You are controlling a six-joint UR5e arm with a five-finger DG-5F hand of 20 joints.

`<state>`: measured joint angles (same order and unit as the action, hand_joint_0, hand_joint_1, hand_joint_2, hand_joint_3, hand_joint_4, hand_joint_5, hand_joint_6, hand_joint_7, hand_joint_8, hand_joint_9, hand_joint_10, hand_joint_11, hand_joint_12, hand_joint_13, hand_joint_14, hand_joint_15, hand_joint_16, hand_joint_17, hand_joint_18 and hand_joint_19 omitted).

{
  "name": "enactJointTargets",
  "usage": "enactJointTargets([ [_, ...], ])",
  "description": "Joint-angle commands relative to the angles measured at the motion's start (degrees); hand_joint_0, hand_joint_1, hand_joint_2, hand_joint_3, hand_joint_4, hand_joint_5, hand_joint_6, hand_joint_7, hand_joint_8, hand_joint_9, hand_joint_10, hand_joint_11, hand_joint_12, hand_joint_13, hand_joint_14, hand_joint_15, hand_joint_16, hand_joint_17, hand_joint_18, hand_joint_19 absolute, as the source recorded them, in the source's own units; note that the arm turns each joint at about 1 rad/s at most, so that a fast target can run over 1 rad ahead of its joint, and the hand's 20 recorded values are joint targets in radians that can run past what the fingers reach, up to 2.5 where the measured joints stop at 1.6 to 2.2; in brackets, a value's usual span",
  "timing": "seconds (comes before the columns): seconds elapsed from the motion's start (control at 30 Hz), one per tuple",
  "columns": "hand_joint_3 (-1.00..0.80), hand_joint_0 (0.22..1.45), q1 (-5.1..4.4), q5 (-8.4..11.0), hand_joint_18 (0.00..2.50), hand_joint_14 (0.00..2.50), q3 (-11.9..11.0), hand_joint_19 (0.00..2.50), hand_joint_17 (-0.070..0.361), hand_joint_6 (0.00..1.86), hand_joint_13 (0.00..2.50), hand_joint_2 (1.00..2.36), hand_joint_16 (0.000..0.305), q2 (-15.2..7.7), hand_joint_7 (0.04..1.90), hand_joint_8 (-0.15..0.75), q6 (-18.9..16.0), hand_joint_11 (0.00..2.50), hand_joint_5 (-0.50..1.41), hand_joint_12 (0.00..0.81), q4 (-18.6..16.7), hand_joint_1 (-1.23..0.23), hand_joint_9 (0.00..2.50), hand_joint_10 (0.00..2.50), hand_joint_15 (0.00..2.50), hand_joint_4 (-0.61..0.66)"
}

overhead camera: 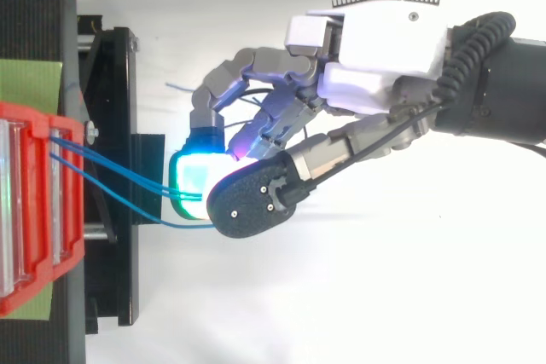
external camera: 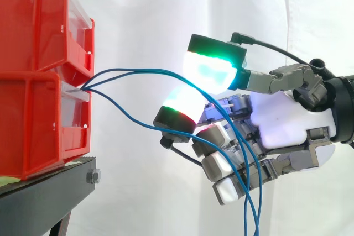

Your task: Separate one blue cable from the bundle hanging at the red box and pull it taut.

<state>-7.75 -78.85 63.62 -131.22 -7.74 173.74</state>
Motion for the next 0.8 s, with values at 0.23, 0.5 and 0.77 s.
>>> enactJointTargets([
  [0.23,-0.5,0.59,-0.08,0.01,0.78,0.03,0.0,0.61,0.116,0.95,0.99,1.0,0.051,0.0,0.91,0.304,0.0,1.22,-0.2,0.368,0.0,-0.76,1.02,0.01,0.78,0.02],
  [0.5,-0.5,0.52,-0.08,0.01,0.77,0.02,0.0,0.64,0.127,0.93,0.99,1.0,0.056,0.0,0.91,0.323,0.0,1.23,-0.19,0.389,0.0,-0.53,1.09,0.01,0.79,0.04],
  [0.77,-0.5,0.53,-0.17,0.01,0.77,0.02,0.0,0.63,0.127,0.92,1.01,1.0,0.056,0.0,0.85,0.318,0.0,1.25,-0.21,0.382,0.0,-0.69,1.12,0.01,0.79,0.07],
])
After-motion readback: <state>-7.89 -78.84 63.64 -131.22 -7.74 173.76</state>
